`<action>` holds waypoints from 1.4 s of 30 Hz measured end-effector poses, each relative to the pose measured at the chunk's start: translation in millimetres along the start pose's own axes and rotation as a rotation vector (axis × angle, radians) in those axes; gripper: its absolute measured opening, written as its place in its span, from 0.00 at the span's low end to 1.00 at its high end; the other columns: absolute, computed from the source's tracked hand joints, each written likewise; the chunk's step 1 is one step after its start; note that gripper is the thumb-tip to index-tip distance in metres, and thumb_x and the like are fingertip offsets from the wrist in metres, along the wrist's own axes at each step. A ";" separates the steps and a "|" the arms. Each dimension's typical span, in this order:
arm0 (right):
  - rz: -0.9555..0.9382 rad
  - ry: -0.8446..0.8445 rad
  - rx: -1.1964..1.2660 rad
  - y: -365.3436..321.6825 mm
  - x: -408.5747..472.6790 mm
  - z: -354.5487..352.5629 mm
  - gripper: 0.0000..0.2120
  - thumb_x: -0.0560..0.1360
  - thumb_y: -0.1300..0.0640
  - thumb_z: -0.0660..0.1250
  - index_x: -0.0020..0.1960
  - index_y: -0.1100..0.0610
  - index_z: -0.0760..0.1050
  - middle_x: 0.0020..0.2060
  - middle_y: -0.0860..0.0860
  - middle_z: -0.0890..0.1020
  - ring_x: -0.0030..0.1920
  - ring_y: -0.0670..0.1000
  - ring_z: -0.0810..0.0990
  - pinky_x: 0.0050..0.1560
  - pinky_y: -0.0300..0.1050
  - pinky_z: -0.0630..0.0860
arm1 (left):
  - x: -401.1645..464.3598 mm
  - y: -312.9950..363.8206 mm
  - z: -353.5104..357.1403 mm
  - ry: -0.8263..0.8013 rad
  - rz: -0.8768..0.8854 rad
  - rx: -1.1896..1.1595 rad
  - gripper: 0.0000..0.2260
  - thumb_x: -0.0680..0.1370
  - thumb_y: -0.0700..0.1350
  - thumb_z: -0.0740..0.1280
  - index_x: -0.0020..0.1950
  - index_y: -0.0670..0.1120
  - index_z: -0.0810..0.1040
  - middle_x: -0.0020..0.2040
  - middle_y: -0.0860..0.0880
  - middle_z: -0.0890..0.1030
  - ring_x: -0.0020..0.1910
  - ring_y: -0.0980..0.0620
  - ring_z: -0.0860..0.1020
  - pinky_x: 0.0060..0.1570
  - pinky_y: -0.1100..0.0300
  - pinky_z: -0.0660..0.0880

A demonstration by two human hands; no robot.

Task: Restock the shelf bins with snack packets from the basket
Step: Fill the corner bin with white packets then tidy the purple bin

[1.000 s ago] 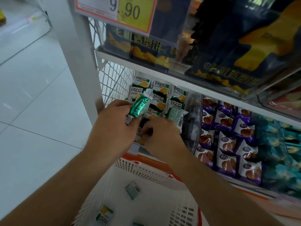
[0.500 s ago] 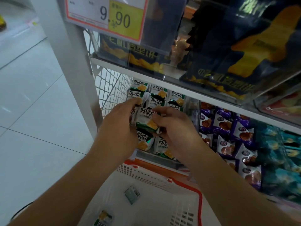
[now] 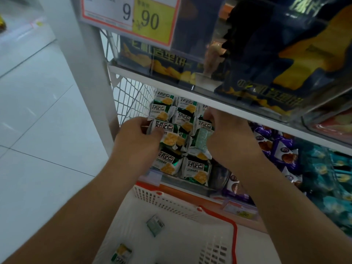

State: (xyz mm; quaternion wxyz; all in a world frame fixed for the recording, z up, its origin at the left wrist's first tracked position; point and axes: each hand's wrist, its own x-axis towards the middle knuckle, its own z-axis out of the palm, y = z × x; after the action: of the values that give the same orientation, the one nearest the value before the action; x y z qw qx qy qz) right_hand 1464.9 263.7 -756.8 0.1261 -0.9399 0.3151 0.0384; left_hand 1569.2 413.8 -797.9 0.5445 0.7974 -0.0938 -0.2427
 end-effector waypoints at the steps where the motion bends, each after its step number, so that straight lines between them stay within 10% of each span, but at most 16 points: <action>1: -0.063 -0.012 -0.116 1.6 1.7 2.4 0.23 0.77 0.66 0.66 0.70 0.58 0.70 0.62 0.58 0.75 0.59 0.59 0.77 0.50 0.46 0.75 | 0.9 0.1 -0.7 0.005 0.003 0.000 0.04 0.79 0.49 0.72 0.45 0.55 0.80 0.44 0.53 0.86 0.41 0.49 0.86 0.48 0.44 0.84; 9: -0.062 -0.210 -0.247 -11.0 7.6 42.8 0.47 0.72 0.58 0.75 0.82 0.50 0.52 0.71 0.60 0.66 0.72 0.65 0.66 0.63 0.63 0.77 | 7.7 0.3 1.1 -0.061 -0.010 -0.024 0.01 0.80 0.48 0.72 0.49 0.52 0.82 0.42 0.53 0.86 0.37 0.52 0.86 0.44 0.49 0.85; 14: 0.005 -0.035 -0.065 -7.3 20.5 40.1 0.31 0.71 0.68 0.72 0.70 0.51 0.70 0.61 0.56 0.73 0.59 0.59 0.77 0.52 0.53 0.82 | 12.6 -1.4 -0.5 -0.049 -0.004 -0.030 0.02 0.80 0.46 0.70 0.49 0.50 0.83 0.41 0.52 0.86 0.34 0.56 0.85 0.26 0.66 0.76; 17: 0.078 0.103 0.338 -6.7 31.4 20.5 0.10 0.76 0.64 0.67 0.57 0.58 0.75 0.48 0.54 0.78 0.47 0.53 0.77 0.39 0.42 0.74 | 15.3 -0.4 -1.6 -0.033 -0.030 -0.072 0.04 0.80 0.45 0.70 0.47 0.49 0.84 0.39 0.51 0.86 0.33 0.55 0.85 0.27 0.64 0.79; 19: 0.285 0.084 0.874 -7.1 38.4 13.9 0.02 0.78 0.62 0.70 0.50 0.60 0.77 0.48 0.55 0.80 0.51 0.54 0.79 0.53 0.51 0.81 | 17.4 0.7 -1.4 -0.028 -0.067 -0.102 0.05 0.80 0.45 0.70 0.46 0.48 0.84 0.40 0.48 0.87 0.34 0.52 0.85 0.29 0.63 0.80; 23: 0.393 0.020 1.580 -12.5 44.3 18.4 0.12 0.80 0.73 0.65 0.48 0.58 0.79 0.47 0.55 0.83 0.54 0.56 0.83 0.60 0.61 0.82 | 21.6 0.2 0.4 -0.023 -0.105 -0.139 0.04 0.79 0.45 0.70 0.49 0.45 0.84 0.45 0.44 0.87 0.37 0.47 0.87 0.35 0.58 0.82; 29: 0.233 0.024 1.286 -2.2 44.6 31.3 0.17 0.69 0.68 0.79 0.57 0.59 0.83 0.50 0.54 0.87 0.55 0.60 0.86 0.62 0.58 0.81 | 23.6 -4.6 3.1 -0.012 -0.062 -0.110 0.06 0.79 0.47 0.70 0.56 0.50 0.81 0.45 0.52 0.86 0.40 0.51 0.87 0.46 0.51 0.85; 35: 0.280 -0.075 1.446 -1.3 49.9 34.2 0.17 0.78 0.69 0.70 0.66 0.64 0.78 0.62 0.63 0.82 0.50 0.61 0.83 0.41 0.49 0.82 | 24.9 -3.2 4.7 -0.002 -0.074 -0.096 0.12 0.80 0.49 0.69 0.63 0.52 0.80 0.47 0.54 0.84 0.41 0.52 0.86 0.44 0.53 0.85; 42: 0.191 -0.178 1.585 0.8 49.9 31.1 0.14 0.61 0.63 0.63 0.47 0.60 0.71 0.47 0.59 0.78 0.51 0.63 0.78 0.38 0.46 0.70 | 23.1 -0.1 2.4 -0.014 -0.083 -0.141 0.05 0.80 0.50 0.68 0.49 0.53 0.84 0.40 0.49 0.86 0.30 0.56 0.81 0.28 0.64 0.76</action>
State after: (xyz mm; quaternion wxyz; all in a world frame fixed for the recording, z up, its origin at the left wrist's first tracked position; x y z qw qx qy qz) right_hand 1504.5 242.1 -794.6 0.7766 -0.5332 0.3166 -0.1114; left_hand 1587.9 402.3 -805.3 0.5880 0.7586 -0.0472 -0.2768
